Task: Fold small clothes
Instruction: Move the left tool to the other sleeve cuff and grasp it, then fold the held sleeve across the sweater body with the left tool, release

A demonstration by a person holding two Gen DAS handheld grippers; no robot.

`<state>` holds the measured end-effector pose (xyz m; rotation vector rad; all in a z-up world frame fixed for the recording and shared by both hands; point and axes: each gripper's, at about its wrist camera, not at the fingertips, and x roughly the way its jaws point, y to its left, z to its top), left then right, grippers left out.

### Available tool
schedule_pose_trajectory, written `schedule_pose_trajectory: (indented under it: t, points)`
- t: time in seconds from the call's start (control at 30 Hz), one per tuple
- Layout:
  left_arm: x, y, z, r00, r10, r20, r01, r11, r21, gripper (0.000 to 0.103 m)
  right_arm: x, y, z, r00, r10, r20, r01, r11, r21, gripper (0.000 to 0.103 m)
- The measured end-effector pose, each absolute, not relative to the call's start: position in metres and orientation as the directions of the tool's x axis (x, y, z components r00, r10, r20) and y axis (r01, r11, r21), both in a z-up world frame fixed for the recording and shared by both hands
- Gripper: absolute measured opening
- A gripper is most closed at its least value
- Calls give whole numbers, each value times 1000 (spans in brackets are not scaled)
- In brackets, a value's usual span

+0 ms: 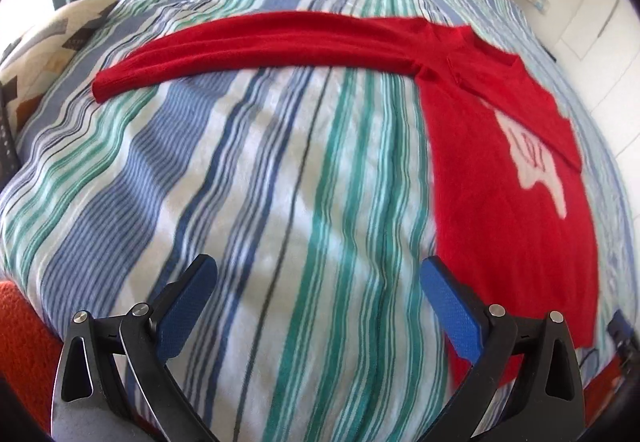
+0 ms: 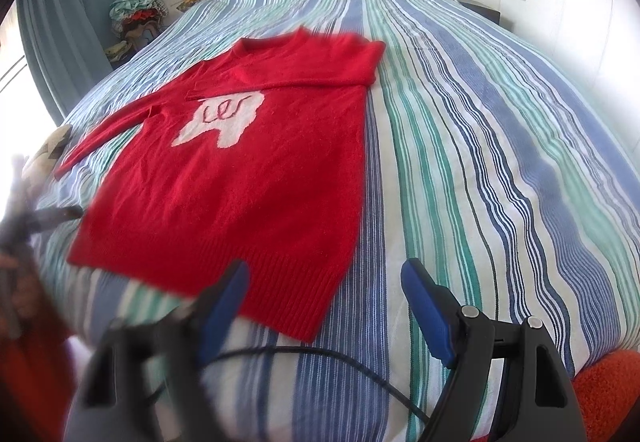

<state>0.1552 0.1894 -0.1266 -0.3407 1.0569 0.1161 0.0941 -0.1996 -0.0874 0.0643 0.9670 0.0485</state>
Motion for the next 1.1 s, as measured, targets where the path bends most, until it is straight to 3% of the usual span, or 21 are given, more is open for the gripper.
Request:
schedule_pose_trajectory:
  t: [0.17,0.27,0.37,0.5,0.53,0.57,0.6,0.63,0.8,1.1]
  points:
    - [183,289,-113,577,-84,-812,-454,794,-405,102,94,-200,-87,568,80,-819,-16,996,87,78]
    - [190,347,-131,587,-75,-806,-575,662,-480,102,94,-200,-86,569,86,-818,-19,996,91,78]
    - [199,378,-156,593,-110,-797,-632,549,-547,101,94,-199,-87,567,89,-819,-18,995,96,78]
    - [213,393,-159,638,-31,-769,-664,485,-570,97,97,-195,-91,549,96,-830,-29,995,97,78]
    - [216,396,-157,646,-7,-764,-666,483,-568,79,97,-193,-92,544,97,-833,-36,995,92,78]
    - [221,397,-154,644,5,-765,-666,494,-559,37,96,-191,-93,541,97,-835,-44,995,86,78]
    - [228,397,-152,628,3,-778,-667,518,-536,11,96,-189,-93,540,96,-836,-53,995,81,78]
    - [234,393,-148,608,14,-794,-667,551,-501,5,96,-187,-94,540,96,-836,-60,995,76,78]
    - [265,327,-70,657,112,-746,-483,822,-302,4,97,-184,-95,542,117,-832,-76,993,90,78]
    - [359,95,53,756,-180,-629,78,979,-187,4,100,-191,-95,546,155,-823,-66,988,142,78]
